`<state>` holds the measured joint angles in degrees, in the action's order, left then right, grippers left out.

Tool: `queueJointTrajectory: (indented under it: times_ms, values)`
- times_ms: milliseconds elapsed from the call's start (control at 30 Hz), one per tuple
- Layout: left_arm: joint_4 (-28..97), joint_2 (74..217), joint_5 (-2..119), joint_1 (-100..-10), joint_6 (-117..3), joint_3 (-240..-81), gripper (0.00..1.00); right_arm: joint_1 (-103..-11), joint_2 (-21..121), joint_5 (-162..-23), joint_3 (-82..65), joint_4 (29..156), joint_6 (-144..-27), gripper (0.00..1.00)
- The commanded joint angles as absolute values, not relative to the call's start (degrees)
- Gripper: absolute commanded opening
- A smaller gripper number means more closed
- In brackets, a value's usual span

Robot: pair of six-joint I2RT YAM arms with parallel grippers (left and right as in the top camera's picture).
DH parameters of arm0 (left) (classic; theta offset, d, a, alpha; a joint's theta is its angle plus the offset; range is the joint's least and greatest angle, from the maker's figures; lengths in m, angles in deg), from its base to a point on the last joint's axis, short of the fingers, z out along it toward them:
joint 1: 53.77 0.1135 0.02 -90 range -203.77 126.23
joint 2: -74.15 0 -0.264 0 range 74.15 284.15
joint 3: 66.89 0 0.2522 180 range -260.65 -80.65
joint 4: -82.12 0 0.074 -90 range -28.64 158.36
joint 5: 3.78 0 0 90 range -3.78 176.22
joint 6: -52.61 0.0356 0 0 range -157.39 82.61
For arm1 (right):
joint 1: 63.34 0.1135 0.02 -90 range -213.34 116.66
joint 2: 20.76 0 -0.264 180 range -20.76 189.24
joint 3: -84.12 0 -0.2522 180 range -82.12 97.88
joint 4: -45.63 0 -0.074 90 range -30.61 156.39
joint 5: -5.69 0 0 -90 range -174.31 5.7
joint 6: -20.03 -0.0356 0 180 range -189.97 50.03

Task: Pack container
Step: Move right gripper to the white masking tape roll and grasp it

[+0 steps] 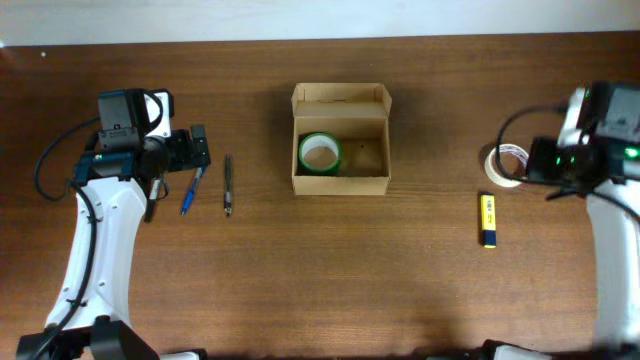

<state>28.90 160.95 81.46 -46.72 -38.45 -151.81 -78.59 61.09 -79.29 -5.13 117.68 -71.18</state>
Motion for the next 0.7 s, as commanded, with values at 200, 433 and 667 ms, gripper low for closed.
queueJointTrajectory:
  times_ms: [200,433,667]
  values:
    - [29.07,161.26,80.63,-46.46,-37.53,-152.70,0.99,-86.72,71.43,-88.16,-14.57,107.80,-74.02,0.61]
    - [29.07,161.26,80.63,-46.48,-37.53,-152.70,0.99,-86.79,80.76,-86.48,-14.28,102.86,-86.81,0.61]
    - [29.07,161.26,80.63,-46.48,-37.53,-152.70,1.00,-86.72,85.17,-89.82,-14.28,98.00,-98.09,0.61]
